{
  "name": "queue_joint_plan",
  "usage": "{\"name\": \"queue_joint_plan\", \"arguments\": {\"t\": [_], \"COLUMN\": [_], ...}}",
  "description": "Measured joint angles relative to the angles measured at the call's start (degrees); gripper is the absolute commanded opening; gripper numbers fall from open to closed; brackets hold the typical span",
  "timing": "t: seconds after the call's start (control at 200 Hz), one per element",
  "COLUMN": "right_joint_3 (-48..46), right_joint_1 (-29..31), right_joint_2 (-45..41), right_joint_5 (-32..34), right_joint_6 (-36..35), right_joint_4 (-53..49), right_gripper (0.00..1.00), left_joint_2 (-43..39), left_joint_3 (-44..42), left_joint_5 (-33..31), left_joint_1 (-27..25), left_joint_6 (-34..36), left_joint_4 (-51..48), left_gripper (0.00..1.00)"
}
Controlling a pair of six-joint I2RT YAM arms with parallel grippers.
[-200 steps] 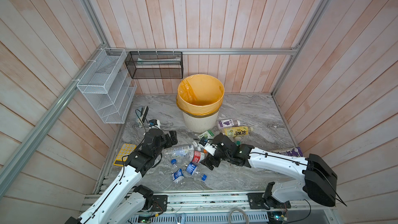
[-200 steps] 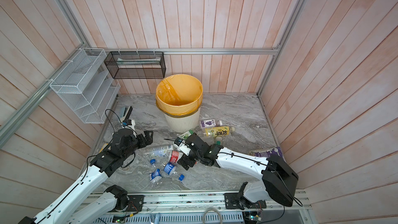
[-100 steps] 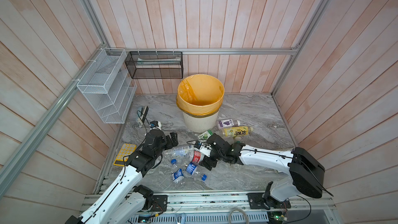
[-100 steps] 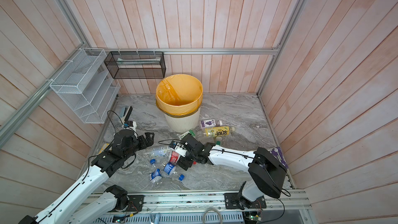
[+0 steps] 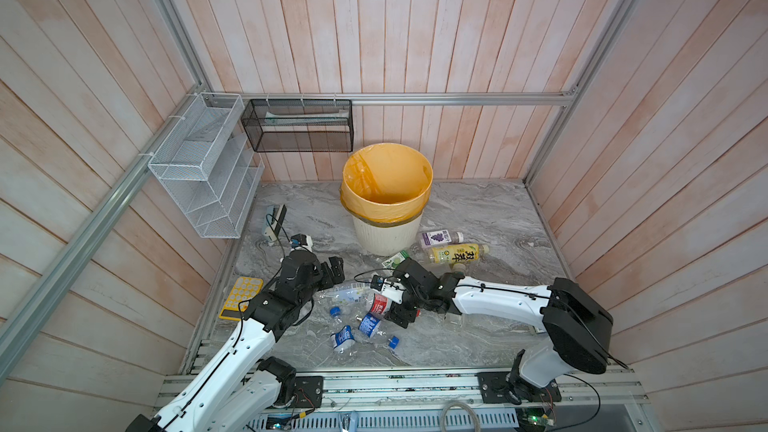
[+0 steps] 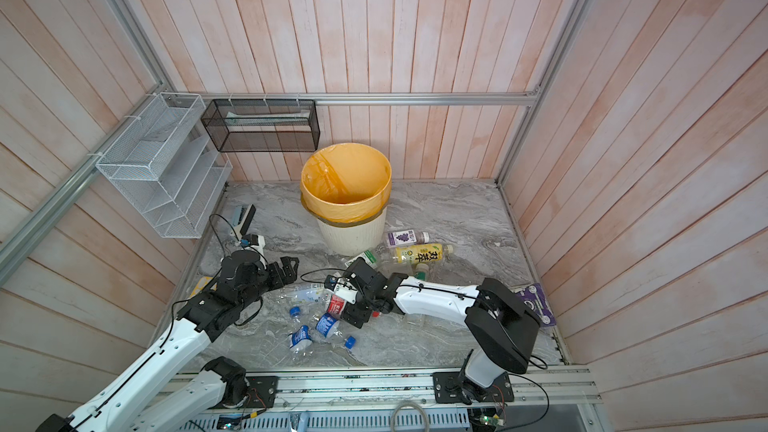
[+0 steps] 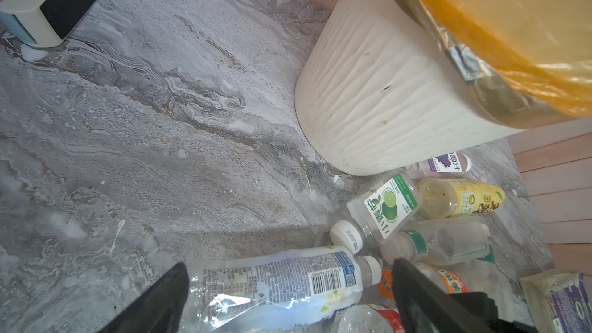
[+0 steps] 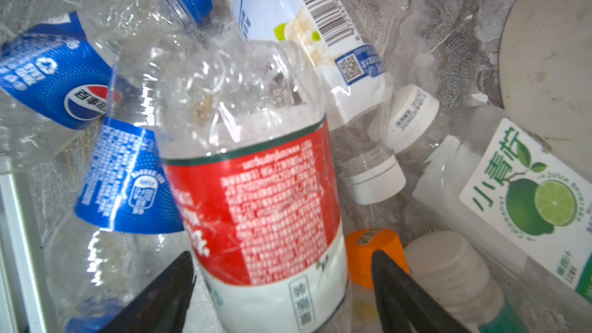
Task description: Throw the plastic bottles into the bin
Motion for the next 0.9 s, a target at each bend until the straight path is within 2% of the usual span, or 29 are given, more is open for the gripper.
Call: {"name": "queue_joint_plan", "arguments": {"t": [0.225, 0.475, 0.71, 0.9], "right_joint_3": [0.7, 1.1, 1.1, 0.6], "right_joint_1": [0.0, 0.0, 0.0, 0.0], "right_joint_2": [1.3, 1.0, -3.2, -11.0], "right_joint_5": [0.4, 0.2, -0.1, 0.1], "right_joint_6": [-1.3, -1.9, -1.9, -0.6], "right_joint_4": [-0.5, -0.6, -1.6, -2.4], "right_gripper": [0.79, 0.63, 0.61, 0.59], "left_joint_2": [0.1, 0.1, 0.1, 0.1], "left_joint_3": [0.0, 0.0, 0.0, 0.0], "left_joint_5": [0.0, 0.0, 0.0, 0.0], "left_joint_1": [0.0, 0.0, 0.0, 0.0], "left_joint_6": [0.0, 0.0, 0.0, 0.0], "left_joint_4": [0.0, -0.5, -0.8, -0.8], "left_gripper": [1.0, 1.0, 1.0, 1.0]}}
